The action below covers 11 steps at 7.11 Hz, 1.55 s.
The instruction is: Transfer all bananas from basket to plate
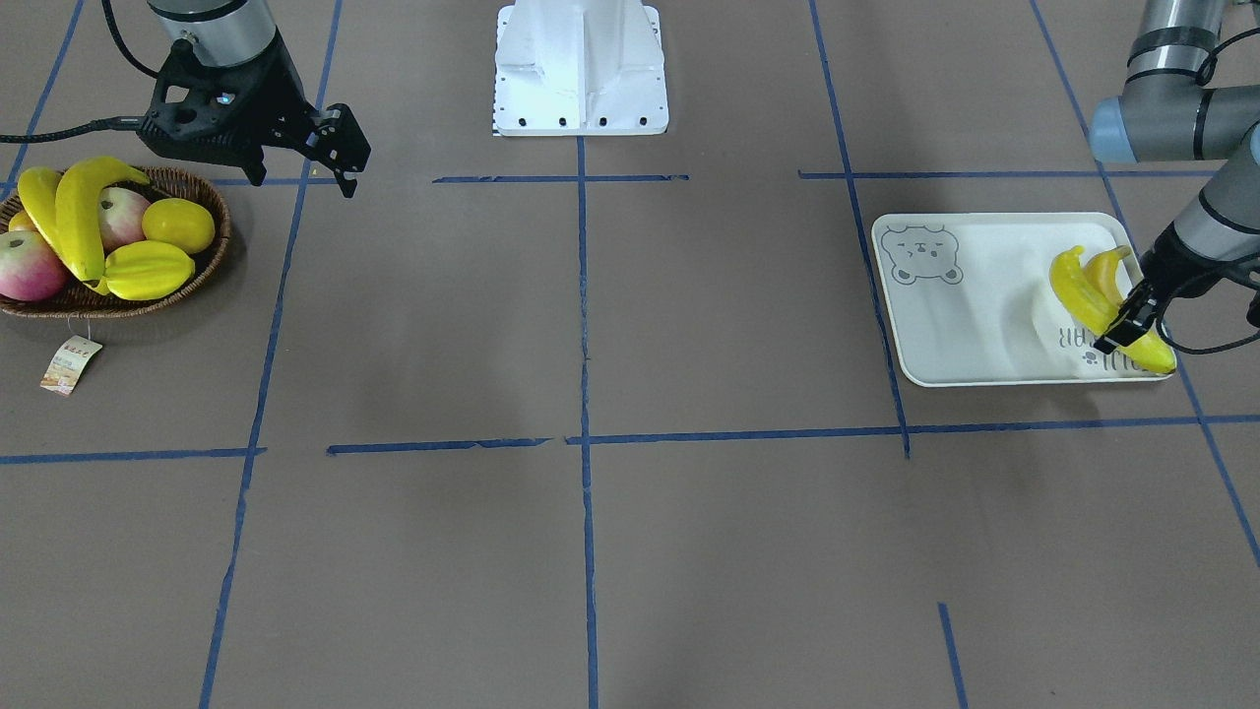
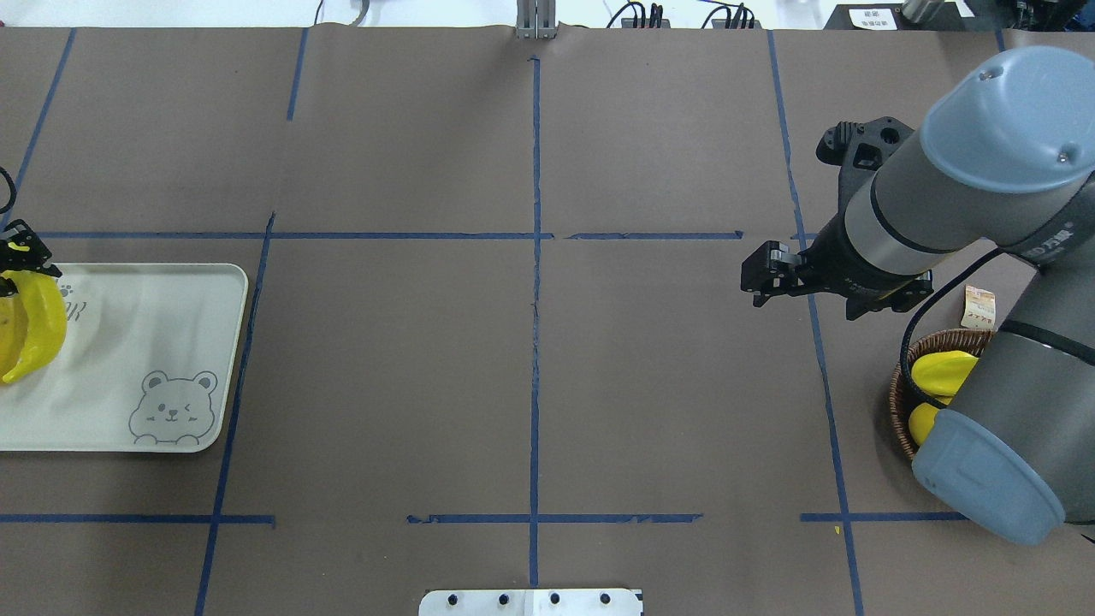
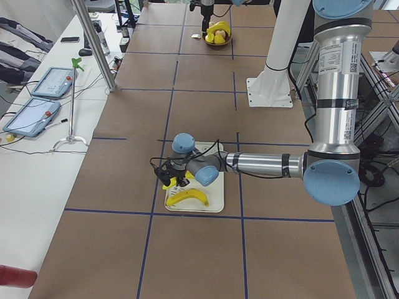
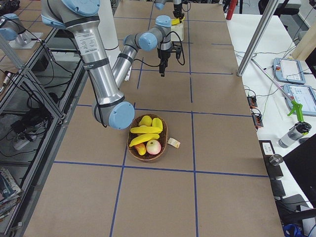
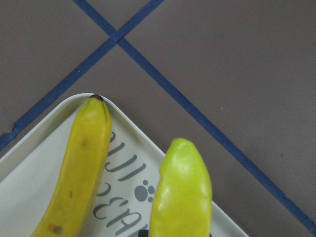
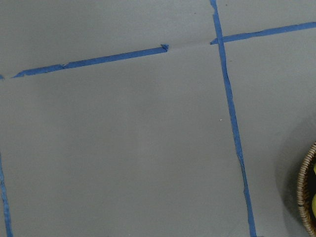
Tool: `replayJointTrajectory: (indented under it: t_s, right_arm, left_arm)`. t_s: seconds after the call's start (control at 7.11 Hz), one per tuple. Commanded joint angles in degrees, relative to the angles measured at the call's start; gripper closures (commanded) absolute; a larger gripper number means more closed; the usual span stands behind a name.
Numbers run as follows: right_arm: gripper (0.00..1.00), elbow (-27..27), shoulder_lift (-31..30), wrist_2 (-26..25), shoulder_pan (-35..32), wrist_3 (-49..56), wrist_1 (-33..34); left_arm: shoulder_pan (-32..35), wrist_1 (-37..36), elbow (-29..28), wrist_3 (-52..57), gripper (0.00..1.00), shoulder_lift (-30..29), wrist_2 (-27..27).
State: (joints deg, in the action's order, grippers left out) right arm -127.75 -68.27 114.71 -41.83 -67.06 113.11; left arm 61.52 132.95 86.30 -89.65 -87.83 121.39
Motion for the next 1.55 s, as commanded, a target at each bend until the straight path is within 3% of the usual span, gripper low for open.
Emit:
replayJointTrajectory:
  t_s: [0.0, 0.14, 0.42, 0.56, 0.84, 1.12, 1.27, 1.41]
  right_arm:
    - [0.0, -0.04, -0.02, -0.01, -0.01, 0.0, 0.01]
    - [0.0, -0.13, -0.1, -0.01, -0.01, -0.08, 0.01]
    - [0.0, -0.22, -0.54, -0.01, -0.01, 0.0, 0.01]
    - [0.0, -1.61, -2.37, -0.01, -0.01, 0.18, -0.08]
    - [0.0, -4.33, -8.51, -0.36, -0.01, 5.43, -0.69]
    - [0.0, -8.63, -14.49, -0.54, -0.09, 8.35, -0.7]
    - [0.0, -9.79, -17.13, -0.62, -0.09, 8.35, -2.0]
    - [0.0, -9.88, -23.16, -0.62, -0.09, 8.35, -9.58]
  left_arm:
    - [-0.09, 0.65, -0.6, -0.26, 0.52, -0.06, 0.07]
    - [-0.09, 1.08, -0.6, 0.18, 0.01, 0.03, 0.07]
    - [0.0, 1.96, 0.18, 2.8, 0.0, 0.29, 0.33]
    - [0.09, 1.79, 0.71, 5.34, 0.0, -0.06, 2.94]
    - [5.5, 1.35, 3.24, 16.56, 0.0, -0.67, 13.65]
    - [4.58, 1.26, 7.12, 18.37, 0.0, -1.46, 15.54]
    - [4.31, 1.26, 7.13, 18.29, 0.0, -2.86, 15.45]
    - [3.7, 1.26, 7.13, 18.29, 0.0, -3.57, 15.36]
